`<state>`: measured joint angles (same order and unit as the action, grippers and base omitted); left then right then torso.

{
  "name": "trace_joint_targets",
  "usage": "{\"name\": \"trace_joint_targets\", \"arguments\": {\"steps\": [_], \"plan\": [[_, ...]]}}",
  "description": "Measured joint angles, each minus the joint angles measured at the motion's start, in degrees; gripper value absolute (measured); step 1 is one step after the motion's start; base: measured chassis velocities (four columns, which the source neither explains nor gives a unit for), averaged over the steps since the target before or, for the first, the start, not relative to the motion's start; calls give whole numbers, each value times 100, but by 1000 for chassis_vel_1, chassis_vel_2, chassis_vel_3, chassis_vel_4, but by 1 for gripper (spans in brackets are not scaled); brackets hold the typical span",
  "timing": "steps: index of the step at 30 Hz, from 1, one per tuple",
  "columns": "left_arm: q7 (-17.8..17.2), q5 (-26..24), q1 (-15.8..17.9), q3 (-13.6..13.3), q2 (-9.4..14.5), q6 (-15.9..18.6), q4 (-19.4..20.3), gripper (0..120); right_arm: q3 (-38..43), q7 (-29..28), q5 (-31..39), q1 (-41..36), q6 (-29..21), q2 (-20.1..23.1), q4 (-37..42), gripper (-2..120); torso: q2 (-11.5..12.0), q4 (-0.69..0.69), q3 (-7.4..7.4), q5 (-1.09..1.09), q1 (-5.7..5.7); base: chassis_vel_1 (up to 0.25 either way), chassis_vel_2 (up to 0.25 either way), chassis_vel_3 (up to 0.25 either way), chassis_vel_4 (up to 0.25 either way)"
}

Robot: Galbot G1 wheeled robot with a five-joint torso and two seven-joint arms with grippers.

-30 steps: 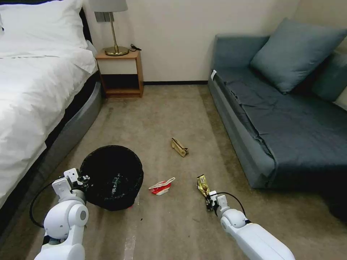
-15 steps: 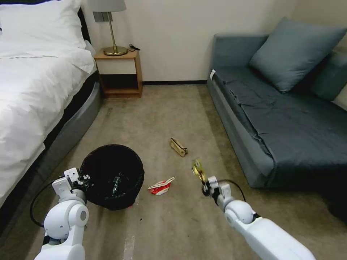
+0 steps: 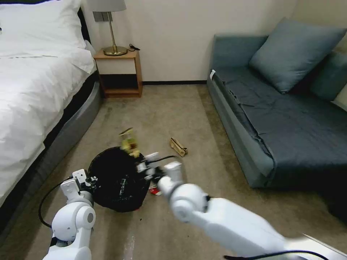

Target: Pick up the trash bin, then pick up the garbage on the floor and place it into the trash bin.

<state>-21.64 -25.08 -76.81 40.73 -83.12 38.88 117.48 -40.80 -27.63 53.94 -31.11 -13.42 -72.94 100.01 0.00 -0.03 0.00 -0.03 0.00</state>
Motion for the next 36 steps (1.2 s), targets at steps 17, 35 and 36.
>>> {"name": "trace_joint_targets", "arguments": {"steps": [17, 35, 36], "plan": [[-2, -2, -32, 12, -23, 16, 74, 2, -300, -122, -216, 2, -123, -80, -303, 48, 0, 3, 0, 3, 0, 0, 0, 0, 0], [1, -31, -87, 82, -9, 17, 121, 2, 530, 9, -684, -177, 33, -5, 111, 100, 0, 3, 0, 4, 0, 0, 0, 0, 0], [2, -35, -86, 94, -2, 17, 115, 2, 798, 72, -806, -212, 92, 49, 260, 100, 0, 2, 0, 3, 0, 0, 0, 0, 0]]}}
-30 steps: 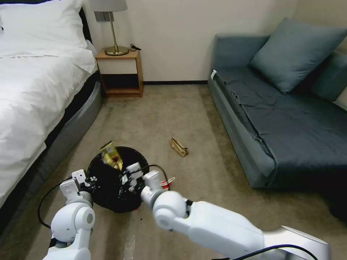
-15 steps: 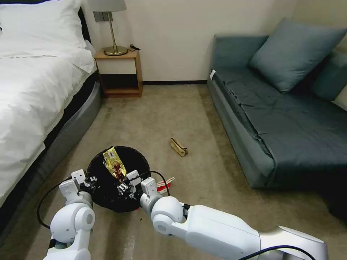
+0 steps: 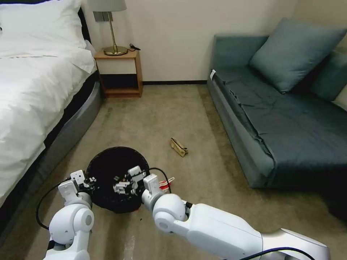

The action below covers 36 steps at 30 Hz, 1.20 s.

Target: Pick up the trash bin, then pick up the garbage on the floor and place it into the trash bin.

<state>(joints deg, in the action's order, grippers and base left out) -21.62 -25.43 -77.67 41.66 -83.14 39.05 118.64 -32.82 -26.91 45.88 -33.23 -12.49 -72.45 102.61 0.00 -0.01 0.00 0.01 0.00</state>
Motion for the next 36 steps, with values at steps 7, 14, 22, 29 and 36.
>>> {"name": "trace_joint_targets", "arguments": {"steps": [7, 14, 22, 29, 36], "plan": [[5, -38, 17, 90, 43, -12, -30, 2, 1780, 577, -923, -505, 551, 581, 630, 100, -1, 7, 0, 0, 0, 0, 0, 0, 0], [30, -62, 62, 140, 80, -52, -121, 2, 3845, 460, -2041, -2049, 779, 1144, 1572, 100, -1, 2, 0, 6, 0, 0, 0, 0, 0], [68, -67, 101, 216, 92, -113, -202, 2, 4828, 194, -3818, -4504, 918, 291, 2527, 100, -1, 2, -1, 0, 0, 0, 0, 0, 0], [70, -82, 83, 267, 100, -120, -147, 2, 4687, 198, -4139, -5014, 1175, -100, 2500, 100, -1, 1, -1, -1, 1, 0, 0, 0, 0], [71, -88, 60, 308, 95, -122, -92, 2, 4613, 393, -4299, -5056, 1502, -116, 2239, 100, -1, 1, 0, -1, 0, 0, 0, 0, 0]]}}
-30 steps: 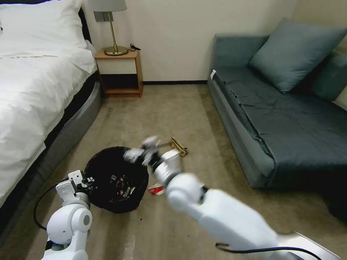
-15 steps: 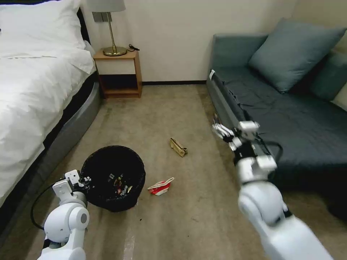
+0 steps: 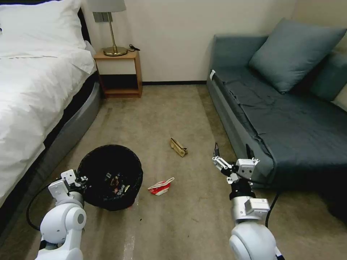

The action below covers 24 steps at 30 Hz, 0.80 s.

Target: Pick up the trash bin, then pick up the garbage on the floor and place it into the trash bin.

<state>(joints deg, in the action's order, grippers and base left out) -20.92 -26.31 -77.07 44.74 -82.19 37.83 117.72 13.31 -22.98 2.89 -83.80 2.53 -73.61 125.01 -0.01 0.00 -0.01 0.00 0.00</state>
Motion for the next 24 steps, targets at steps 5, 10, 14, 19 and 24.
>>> {"name": "trace_joint_targets", "arguments": {"steps": [5, 10, 14, 19, 24], "plan": [[0, -3, 0, 8, -5, 0, 7, 2, -24, 49, 5, 29, 37, 32, -73, 100, 0, 0, 0, 0, 0, -25, 17, 25, -22], [-1, -5, 12, 9, -19, 0, 2, 2, -42, 72, 27, 79, 43, 62, -139, 100, 0, 0, 0, 0, 0, -110, 111, 123, -102], [-2, -4, 37, 5, -20, 1, -17, 2, -70, 83, 36, 103, 42, 73, -186, 100, 1, 0, 0, 0, 0, -193, 190, 210, -183], [-3, -4, 63, 3, -17, 1, -46, 2, -95, 86, 44, 151, 46, 82, -261, 100, 1, 0, 1, -1, 0, -238, 227, 232, -232], [-4, -3, 72, -5, -14, 1, -72, 2, -117, 188, 84, 265, 141, 127, -376, 100, 1, 1, 1, 0, 0, -207, 202, 226, -217]]}}
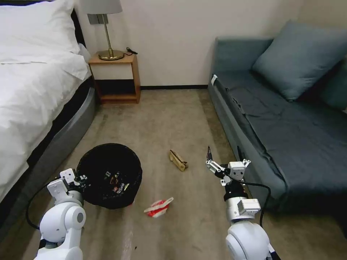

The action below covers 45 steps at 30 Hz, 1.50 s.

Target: Pick up the trash bin, then pick up the garbage on the floor and place it into the trash bin.

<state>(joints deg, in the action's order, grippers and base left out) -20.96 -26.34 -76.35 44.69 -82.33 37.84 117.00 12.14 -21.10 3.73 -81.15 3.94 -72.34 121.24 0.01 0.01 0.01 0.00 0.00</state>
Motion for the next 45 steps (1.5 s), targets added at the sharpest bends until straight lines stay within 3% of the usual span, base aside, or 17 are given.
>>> {"name": "trace_joint_targets", "arguments": {"steps": [6, 10, 11, 13, 16, 17, 20, 22, 26, 27, 30, 45], "plan": [[0, 1, 15, -15, 12, -1, -12, 2, -40, 600, 208, 442, 303, 311, -375, 100, 0, 0, 0, 1, -1, -120, 122, 129, -114], [-1, 11, 17, -36, 35, -1, -19, 2, -399, 1357, 669, 1339, 205, 1207, -922, 100, 0, -1, 0, 0, 0, 11, -12, -11, 13], [-1, 11, 17, -36, 35, -1, -19, 2, -399, 1357, 669, 1339, 205, 1207, -922, 100, 0, -1, 0, 0, 0, 46, -46, -45, 53], [-1, 32, 14, -47, 31, -1, -18, 2, -893, 1843, 877, 2030, 229, 1664, -1352, 100, 0, -1, -1, 0, 0, 10, -13, -22, 26], [-1, 70, 2, -78, -10, 10, -15, 2, -1911, 2491, 1046, 2969, 321, 2002, -2046, 100, 0, -1, 0, 1, 0, 0, 0, 0, 0], [-1, 70, 2, -78, -10, 10, -15, 2, -1911, 2491, 1046, 2969, 321, 2002, -2046, 100, 0, -1, 0, 1, 0, 0, 0, 0, 0], [-4, 120, -27, -98, -41, 19, -1, 2, -3059, 3146, 1013, 4002, 470, 2105, -2880, 100, 0, -3, 0, 0, 0, 0, 0, 0, 0], [-5, 126, -33, -98, -43, 21, 5, 2, -3198, 3209, 1009, 4110, 497, 2114, -2973, 100, 0, -4, 0, 0, 0, 0, 0, 0, 0], [-12, 189, -85, -98, -74, 34, 24, 2, -4667, 4211, 998, 4973, 760, 2188, -3736, 100, 0, -1, 0, 1, 0, 0, 0, 0, 0], [-12, 189, -85, -98, -74, 34, 24, 2, -4667, 4211, 998, 4973, 760, 2188, -3736, 100, 0, -1, 0, 1, 0, 0, 0, 0, 0], [-13, 226, -132, -95, -107, 34, 39, 2, -5220, 4917, 949, 5263, 924, 2121, -4096, 99, 0, 0, 0, -1, 0, 0, 0, 0, 0], [-16, 193, -198, -1, -53, 26, 76, 2, -6426, 5197, 759, 5959, 870, 1670, -4765, 98, 0, -2, -1, 0, 0, 0, 0, 0, 0]]}}
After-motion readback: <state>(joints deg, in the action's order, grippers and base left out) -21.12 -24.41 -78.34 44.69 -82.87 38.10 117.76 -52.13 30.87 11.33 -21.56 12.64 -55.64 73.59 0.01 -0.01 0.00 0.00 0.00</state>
